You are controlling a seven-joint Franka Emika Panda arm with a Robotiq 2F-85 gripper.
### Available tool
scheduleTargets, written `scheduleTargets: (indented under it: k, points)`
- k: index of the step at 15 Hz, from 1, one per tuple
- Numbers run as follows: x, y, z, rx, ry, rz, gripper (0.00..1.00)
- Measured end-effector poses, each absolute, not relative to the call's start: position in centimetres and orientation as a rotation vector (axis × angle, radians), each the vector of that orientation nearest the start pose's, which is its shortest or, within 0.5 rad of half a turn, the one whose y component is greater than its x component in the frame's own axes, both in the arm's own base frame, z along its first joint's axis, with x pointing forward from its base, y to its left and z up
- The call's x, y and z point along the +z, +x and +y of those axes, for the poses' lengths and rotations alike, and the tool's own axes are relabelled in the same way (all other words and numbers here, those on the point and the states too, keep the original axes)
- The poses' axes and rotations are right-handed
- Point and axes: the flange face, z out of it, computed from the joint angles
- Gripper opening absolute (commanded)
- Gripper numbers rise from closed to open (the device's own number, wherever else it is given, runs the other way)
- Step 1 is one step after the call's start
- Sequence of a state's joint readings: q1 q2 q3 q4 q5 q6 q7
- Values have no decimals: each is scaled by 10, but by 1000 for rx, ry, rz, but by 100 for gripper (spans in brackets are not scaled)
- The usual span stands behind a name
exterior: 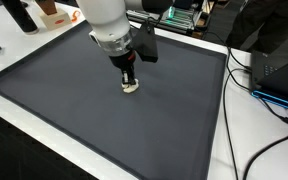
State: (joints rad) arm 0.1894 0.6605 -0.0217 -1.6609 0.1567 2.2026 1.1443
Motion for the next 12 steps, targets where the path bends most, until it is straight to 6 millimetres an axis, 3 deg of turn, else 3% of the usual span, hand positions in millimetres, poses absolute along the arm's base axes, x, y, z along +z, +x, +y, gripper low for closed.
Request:
scheduleTargets:
  k: [1,10,12]
  points:
    - [214,661,119,247,-2683,1593,36]
    - [216,659,125,247,-2698,1577,100]
    - [219,659,125,242,-2697,1575,100]
